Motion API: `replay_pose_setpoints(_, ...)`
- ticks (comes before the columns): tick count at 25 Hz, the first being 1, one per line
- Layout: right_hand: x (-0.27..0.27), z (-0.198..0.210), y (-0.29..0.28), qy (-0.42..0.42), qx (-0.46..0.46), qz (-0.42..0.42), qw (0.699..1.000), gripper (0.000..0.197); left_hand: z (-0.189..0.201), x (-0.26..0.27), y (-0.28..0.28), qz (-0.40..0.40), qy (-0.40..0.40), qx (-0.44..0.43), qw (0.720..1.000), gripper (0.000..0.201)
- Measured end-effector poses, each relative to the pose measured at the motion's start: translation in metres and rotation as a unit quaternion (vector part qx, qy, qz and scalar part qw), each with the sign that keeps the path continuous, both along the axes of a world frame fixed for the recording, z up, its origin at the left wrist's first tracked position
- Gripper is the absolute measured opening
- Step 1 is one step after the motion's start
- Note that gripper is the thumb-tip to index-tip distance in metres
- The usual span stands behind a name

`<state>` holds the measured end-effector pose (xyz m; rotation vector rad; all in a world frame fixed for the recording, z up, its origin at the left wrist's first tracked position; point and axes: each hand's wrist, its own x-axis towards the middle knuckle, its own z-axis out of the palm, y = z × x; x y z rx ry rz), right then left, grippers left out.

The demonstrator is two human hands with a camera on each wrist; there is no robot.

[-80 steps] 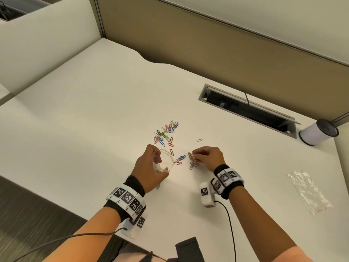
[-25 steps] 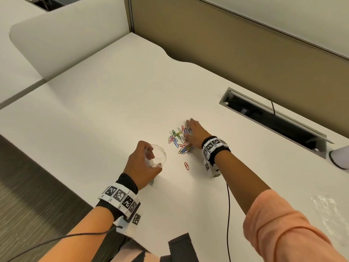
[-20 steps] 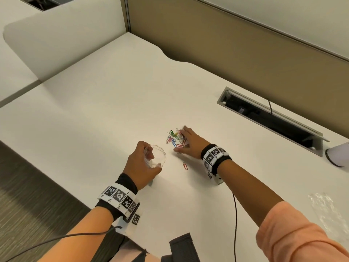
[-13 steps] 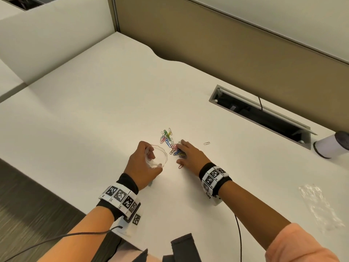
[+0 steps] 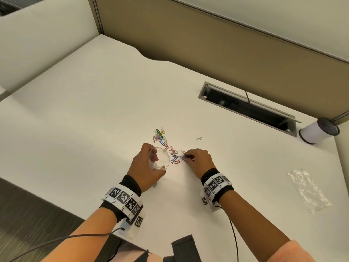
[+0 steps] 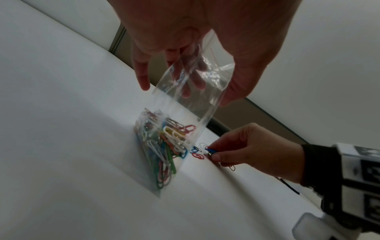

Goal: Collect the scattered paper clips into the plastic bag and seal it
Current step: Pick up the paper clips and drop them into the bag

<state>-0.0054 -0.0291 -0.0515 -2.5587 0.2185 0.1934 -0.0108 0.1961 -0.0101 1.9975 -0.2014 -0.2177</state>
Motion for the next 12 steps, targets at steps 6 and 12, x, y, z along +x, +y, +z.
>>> replay_pose_setpoints(6,-0.01,0.012,-0.029,0.036,0.314,-0.187,0.93,0.012,0.001,-0.005,0.0,-0.006,-0.002,-0.003,1.0,0.047)
replay_pose_setpoints(12,-0.02,0.077,-0.017,0.084,0.481,-0.125,0.864,0.023,0.001,-0.011,-0.007,-0.023,-0.002,-0.001,1.0,0.046)
